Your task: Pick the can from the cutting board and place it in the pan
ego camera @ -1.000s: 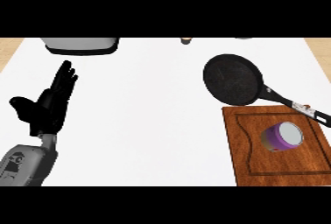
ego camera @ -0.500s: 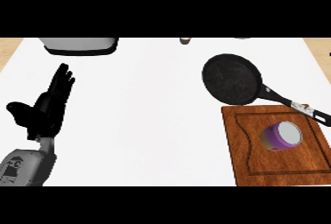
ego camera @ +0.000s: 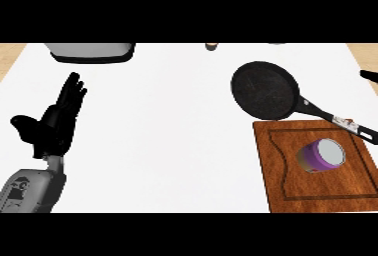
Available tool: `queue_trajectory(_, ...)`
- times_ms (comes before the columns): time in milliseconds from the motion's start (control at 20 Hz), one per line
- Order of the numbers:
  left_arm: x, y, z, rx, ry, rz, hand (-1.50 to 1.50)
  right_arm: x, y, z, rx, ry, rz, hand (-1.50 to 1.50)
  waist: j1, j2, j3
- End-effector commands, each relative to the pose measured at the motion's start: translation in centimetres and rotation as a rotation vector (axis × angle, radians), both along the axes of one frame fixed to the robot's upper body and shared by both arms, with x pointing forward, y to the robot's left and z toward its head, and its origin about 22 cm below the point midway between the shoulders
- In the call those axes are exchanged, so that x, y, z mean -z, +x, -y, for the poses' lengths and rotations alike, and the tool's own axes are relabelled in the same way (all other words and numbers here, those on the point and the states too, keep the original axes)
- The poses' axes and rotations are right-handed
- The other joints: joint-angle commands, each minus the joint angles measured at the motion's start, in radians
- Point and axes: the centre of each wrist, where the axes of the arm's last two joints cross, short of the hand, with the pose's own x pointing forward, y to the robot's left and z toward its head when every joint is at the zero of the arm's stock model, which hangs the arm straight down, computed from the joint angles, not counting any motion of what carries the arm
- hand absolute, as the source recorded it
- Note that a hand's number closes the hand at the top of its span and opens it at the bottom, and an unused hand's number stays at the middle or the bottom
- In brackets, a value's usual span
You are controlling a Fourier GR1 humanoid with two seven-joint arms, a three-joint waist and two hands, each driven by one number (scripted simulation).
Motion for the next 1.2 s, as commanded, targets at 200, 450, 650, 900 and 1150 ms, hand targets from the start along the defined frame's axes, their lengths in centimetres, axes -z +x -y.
queue_trajectory(200, -0.4, 0.3, -1.8, 0.02, 0.0, -0.008, 0.0, 0.7, 1.0, -0.5, -0.064, -0.016, -0.082, -1.5, 0.0, 0.0, 0.0)
queue_trajectory(450, -0.9, -0.7, 1.4, 0.006, -0.013, 0.001, 0.0, 3.5, 1.0, -1.2, -0.099, -0.057, -0.107, -1.5, 0.001, -0.001, 0.0)
queue_trajectory(650, -1.4, 0.7, 0.0, 0.009, -0.007, -0.006, 0.0, 5.4, 1.4, -1.8, -0.108, -0.1, -0.101, -1.5, 0.0, 0.0, 0.0)
queue_trajectory(900, -0.7, -0.1, 0.8, 0.017, -0.005, -0.018, 0.0, 4.6, 2.2, -2.8, -0.106, -0.204, -0.14, -1.5, 0.003, 0.0, 0.0)
queue_trajectory(1150, -2.9, 1.7, -0.2, -0.006, -0.001, 0.002, 0.0, 4.5, 3.5, -3.3, -0.089, -0.306, -0.16, -1.5, 0.004, 0.001, 0.0)
